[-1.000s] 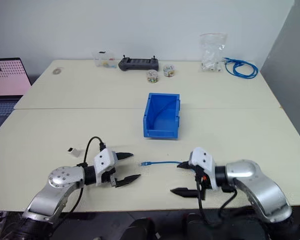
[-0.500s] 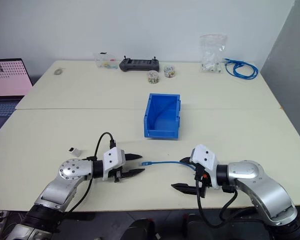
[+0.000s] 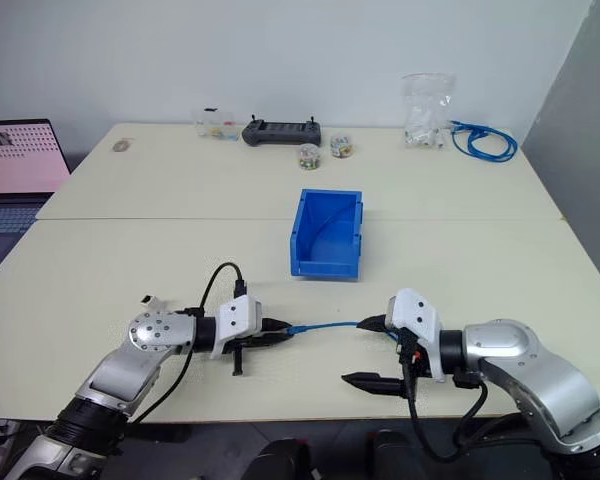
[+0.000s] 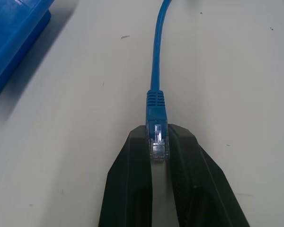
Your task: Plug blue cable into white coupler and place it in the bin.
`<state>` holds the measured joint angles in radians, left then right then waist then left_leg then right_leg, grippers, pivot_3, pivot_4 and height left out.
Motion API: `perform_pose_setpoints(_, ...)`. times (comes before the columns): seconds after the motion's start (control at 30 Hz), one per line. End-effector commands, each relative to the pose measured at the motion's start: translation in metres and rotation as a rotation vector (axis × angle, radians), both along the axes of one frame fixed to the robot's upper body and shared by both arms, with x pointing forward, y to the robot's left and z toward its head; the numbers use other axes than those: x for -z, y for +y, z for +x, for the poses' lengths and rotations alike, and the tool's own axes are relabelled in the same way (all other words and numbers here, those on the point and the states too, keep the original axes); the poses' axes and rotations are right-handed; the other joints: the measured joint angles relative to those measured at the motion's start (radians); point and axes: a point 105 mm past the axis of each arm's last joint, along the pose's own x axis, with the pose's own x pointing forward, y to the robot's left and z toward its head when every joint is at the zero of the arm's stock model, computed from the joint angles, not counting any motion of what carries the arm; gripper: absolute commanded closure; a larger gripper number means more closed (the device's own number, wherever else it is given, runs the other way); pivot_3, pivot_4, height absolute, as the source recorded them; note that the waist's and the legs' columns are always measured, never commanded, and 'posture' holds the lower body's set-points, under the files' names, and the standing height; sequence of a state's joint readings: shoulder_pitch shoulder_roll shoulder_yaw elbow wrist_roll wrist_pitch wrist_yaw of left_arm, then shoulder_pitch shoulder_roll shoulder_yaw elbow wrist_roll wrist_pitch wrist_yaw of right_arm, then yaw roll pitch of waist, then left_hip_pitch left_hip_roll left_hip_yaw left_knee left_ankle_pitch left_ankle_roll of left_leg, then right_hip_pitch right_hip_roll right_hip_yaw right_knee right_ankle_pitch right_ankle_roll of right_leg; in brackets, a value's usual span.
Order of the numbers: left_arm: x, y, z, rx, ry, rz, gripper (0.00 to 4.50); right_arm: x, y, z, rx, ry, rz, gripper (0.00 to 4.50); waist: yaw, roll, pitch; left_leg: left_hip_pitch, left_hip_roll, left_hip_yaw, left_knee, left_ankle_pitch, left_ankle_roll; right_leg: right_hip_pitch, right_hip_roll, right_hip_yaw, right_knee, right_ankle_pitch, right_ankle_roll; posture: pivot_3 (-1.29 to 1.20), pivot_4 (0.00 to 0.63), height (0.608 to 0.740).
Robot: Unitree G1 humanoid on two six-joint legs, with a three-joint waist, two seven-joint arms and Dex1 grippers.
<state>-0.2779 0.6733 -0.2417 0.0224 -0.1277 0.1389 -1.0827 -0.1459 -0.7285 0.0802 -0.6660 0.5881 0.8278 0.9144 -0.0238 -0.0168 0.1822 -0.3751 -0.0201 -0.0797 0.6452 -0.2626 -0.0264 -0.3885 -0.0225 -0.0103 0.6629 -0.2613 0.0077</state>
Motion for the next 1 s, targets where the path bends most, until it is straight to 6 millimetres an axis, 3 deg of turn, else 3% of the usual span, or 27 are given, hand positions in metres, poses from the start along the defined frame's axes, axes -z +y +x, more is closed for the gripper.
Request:
perform_pose_setpoints(0.03,-0.010,-0.013,-0.006,0.005,0.133,-0.081,4.28,-0.019,0.002,-0.008,-0.025,-0.008,0.065,0.00,-0.001,0.000,0.000,0.000,0.000,0.000,0.000,0.000,0.000,0.000,0.000,0.000,0.000,0.000,0.000,0.00,0.150,0.740)
perform_pose_setpoints(0.27,-0.082,-0.050,-0.007,0.042,0.298,-0.446,4.28,-0.026,0.002,-0.021,0.009,0.074,0.150,0.00,0.002,-0.004,0.002,-0.005,-0.001,-0.002,0.001,0.000,0.000,-0.002,0.000,-0.002,-0.001,0.000,0.001,0.00,0.150,0.740)
perform_pose_setpoints(0.43,-0.118,-0.052,-0.011,0.058,0.423,-0.625,4.28,-0.034,0.000,-0.020,0.083,0.112,0.255,0.00,-0.004,-0.004,0.003,-0.004,-0.001,-0.002,0.001,0.000,0.000,-0.002,0.000,-0.001,0.000,-0.001,0.001,0.00,0.150,0.740)
perform_pose_setpoints(0.77,-0.137,-0.051,-0.026,0.095,0.619,-0.749,4.28,-0.068,0.002,0.003,0.163,0.157,0.517,0.00,-0.004,-0.004,0.003,-0.004,-0.001,-0.002,0.001,0.000,0.000,-0.002,0.000,0.000,0.000,-0.001,0.001,0.00,0.150,0.740)
perform_pose_setpoints(1.0,-0.143,-0.053,-0.031,0.097,0.656,-0.805,4.28,-0.088,0.022,0.016,0.119,0.203,0.637,0.00,-0.004,-0.004,0.003,-0.004,-0.001,-0.001,0.001,0.000,0.000,-0.002,0.000,0.000,0.000,-0.001,0.001,0.00,0.150,0.740)
